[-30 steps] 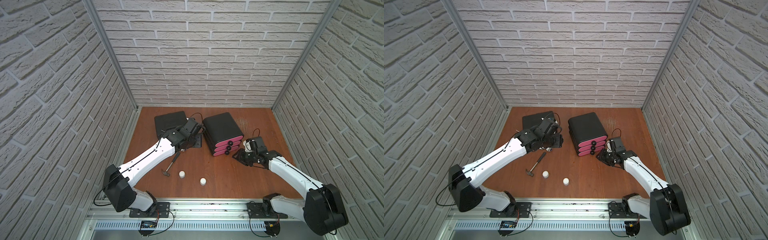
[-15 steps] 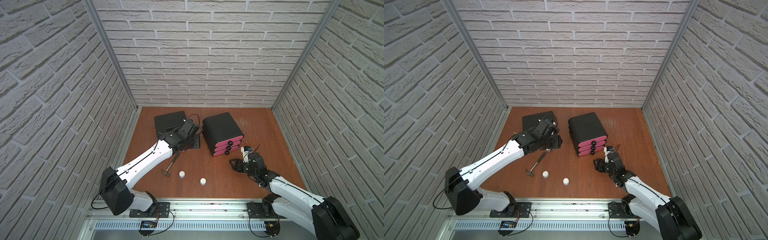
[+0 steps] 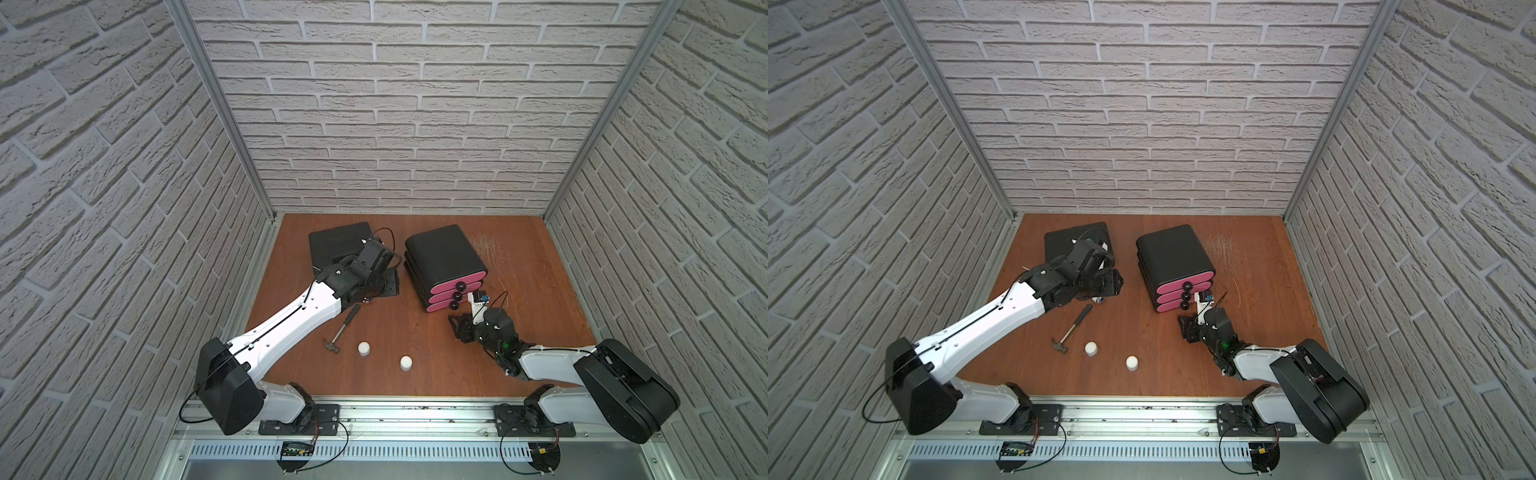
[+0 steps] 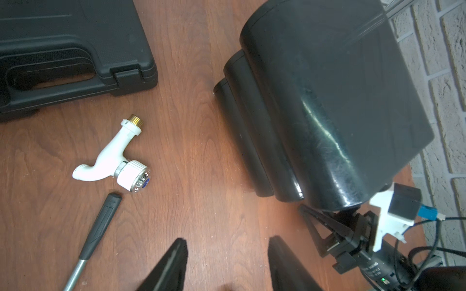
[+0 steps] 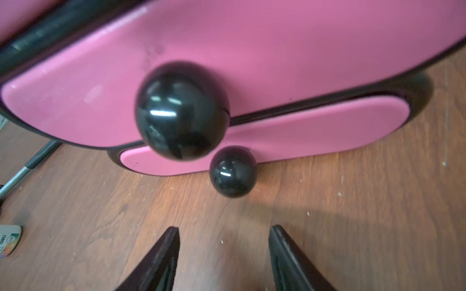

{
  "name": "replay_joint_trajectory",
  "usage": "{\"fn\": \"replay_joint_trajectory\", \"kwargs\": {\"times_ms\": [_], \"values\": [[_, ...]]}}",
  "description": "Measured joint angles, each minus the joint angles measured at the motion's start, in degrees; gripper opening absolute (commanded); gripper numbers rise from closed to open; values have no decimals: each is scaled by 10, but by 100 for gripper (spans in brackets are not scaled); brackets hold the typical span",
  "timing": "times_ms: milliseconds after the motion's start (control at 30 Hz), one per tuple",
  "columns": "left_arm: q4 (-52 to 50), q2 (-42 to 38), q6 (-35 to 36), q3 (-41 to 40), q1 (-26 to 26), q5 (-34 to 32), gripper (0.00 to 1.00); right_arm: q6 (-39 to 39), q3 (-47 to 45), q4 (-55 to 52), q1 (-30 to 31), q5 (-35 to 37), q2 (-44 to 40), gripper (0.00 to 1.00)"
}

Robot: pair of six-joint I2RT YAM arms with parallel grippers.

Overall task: Put the paint cans in the drawer according to color
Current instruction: Open the drawer in the storage box.

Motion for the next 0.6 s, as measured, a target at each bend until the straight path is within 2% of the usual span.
{"fn": "replay_joint_trajectory", "kwargs": {"times_ms": [600], "values": [[-3, -12, 0, -6, 6, -2, 57, 7, 1, 232, 0, 36, 172, 48]]}}
